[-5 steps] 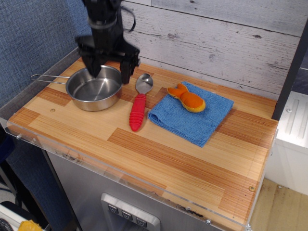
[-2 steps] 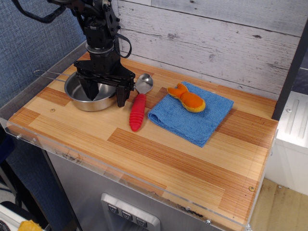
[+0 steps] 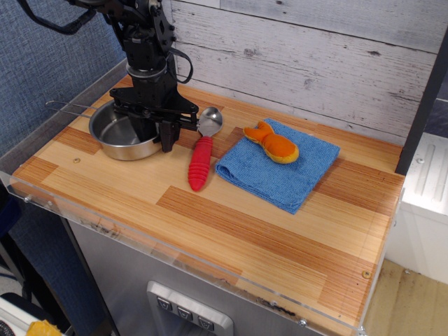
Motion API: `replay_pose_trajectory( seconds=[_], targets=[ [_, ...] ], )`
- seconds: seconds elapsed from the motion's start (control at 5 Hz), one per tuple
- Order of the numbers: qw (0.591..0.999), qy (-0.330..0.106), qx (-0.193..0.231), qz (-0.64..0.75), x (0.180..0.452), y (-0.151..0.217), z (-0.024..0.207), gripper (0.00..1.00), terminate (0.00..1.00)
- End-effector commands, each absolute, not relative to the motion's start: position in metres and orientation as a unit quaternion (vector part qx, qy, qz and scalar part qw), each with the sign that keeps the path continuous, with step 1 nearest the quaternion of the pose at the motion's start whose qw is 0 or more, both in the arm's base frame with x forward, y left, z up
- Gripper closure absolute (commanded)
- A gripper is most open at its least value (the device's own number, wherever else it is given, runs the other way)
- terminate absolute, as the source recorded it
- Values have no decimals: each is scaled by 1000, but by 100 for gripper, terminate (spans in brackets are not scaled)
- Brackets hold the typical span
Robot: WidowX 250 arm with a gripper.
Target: Move pot to lower right corner
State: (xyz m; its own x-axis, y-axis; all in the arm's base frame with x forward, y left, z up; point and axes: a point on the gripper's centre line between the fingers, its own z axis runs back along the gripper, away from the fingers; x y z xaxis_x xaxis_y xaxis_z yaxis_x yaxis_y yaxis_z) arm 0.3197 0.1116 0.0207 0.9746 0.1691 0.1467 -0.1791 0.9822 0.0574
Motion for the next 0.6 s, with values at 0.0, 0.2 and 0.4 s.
replay_pose_trajectory(
  seconds=[0.0,0.2,0.4],
  targets=[
    [989,-102,43,102,324,120,40,100,0],
    [987,-107,46,109,323,122,43,100,0],
    [985,-115,44,124,325,126,55,100,0]
  ],
)
